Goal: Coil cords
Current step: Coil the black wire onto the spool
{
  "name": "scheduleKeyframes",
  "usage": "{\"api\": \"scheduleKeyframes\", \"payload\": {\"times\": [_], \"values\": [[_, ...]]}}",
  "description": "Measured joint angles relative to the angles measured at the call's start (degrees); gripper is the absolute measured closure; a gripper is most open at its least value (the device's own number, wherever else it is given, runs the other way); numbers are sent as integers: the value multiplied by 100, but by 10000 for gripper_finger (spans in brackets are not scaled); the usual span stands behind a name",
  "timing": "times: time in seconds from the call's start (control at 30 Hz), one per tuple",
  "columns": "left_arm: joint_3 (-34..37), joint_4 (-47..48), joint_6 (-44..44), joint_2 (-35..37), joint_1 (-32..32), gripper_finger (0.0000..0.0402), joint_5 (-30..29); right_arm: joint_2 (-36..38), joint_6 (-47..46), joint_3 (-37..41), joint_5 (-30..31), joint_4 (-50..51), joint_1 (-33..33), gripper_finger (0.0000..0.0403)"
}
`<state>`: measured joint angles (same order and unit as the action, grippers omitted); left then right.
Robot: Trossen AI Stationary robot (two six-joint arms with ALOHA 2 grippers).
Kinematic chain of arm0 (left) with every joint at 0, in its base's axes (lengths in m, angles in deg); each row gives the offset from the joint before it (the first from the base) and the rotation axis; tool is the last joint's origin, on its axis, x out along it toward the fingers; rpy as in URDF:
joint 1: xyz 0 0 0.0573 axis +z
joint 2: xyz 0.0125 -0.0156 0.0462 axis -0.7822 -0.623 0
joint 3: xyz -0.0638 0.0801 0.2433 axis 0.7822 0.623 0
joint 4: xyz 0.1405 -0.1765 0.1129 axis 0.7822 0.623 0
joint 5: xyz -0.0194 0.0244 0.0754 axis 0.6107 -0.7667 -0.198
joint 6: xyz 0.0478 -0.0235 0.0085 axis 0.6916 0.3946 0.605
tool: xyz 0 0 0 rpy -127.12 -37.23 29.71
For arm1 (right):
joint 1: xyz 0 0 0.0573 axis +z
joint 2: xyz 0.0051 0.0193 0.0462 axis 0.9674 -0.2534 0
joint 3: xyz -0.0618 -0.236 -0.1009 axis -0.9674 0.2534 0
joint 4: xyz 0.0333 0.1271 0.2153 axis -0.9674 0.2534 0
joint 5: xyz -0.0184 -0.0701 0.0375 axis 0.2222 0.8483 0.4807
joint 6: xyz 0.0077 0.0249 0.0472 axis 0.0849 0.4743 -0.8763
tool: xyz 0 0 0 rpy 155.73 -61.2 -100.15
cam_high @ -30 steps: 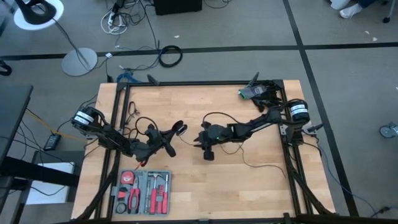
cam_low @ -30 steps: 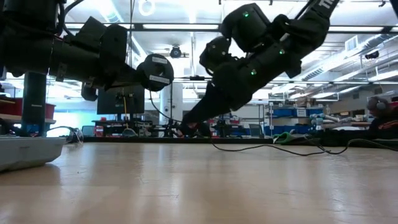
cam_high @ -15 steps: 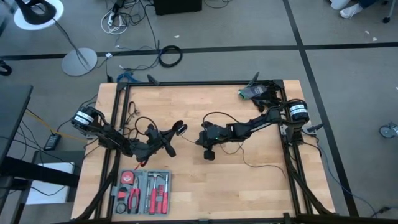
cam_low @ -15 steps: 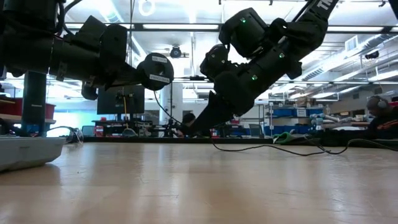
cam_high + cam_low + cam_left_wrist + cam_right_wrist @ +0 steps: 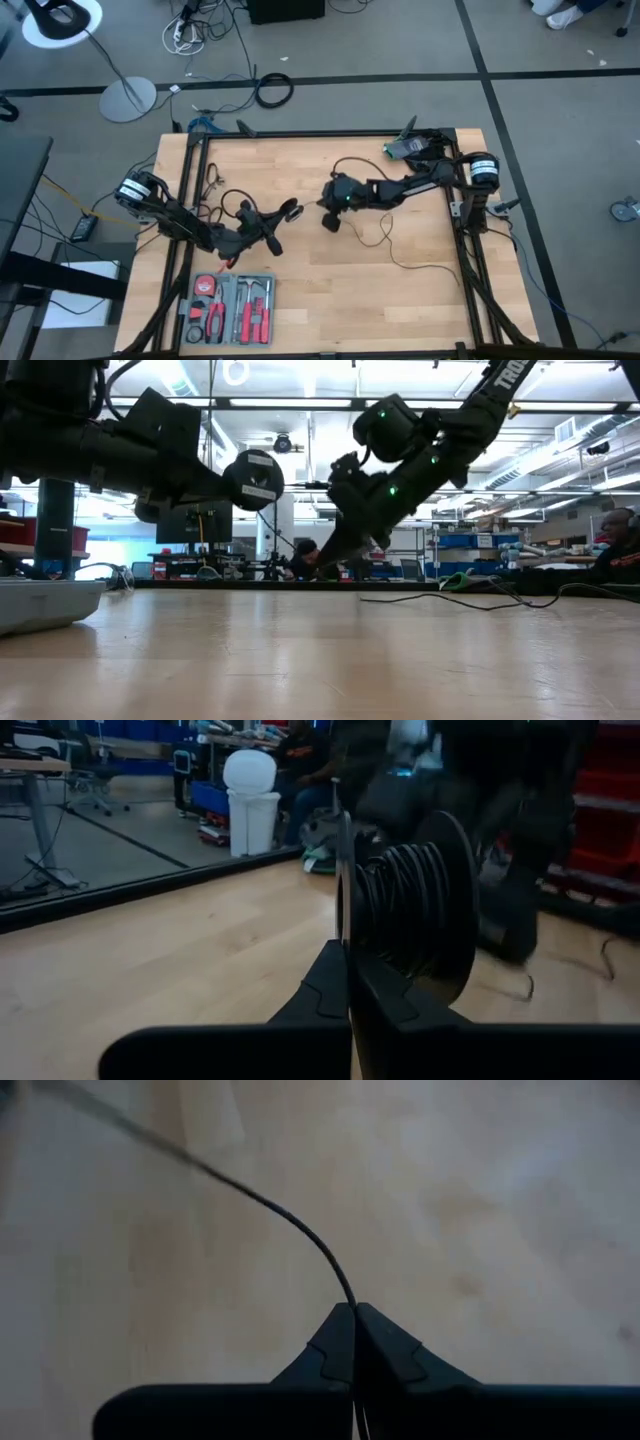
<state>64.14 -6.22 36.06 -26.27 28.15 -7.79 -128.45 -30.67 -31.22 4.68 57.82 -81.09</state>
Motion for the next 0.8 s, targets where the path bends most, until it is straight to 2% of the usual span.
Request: {"api": "scheduleKeyframes", "payload": {"times": [0.33, 0.63, 0.8], "values": [[-12, 1178, -1047, 0, 267, 401, 102, 961, 99, -175, 148, -31, 152, 402], [-459, 2067, -1355, 2, 473, 401, 201, 497, 398, -1116, -93, 231, 517, 403], [-523, 2059, -1356, 2, 474, 401, 72, 52, 472, -1424, -115, 219, 727, 403]]}}
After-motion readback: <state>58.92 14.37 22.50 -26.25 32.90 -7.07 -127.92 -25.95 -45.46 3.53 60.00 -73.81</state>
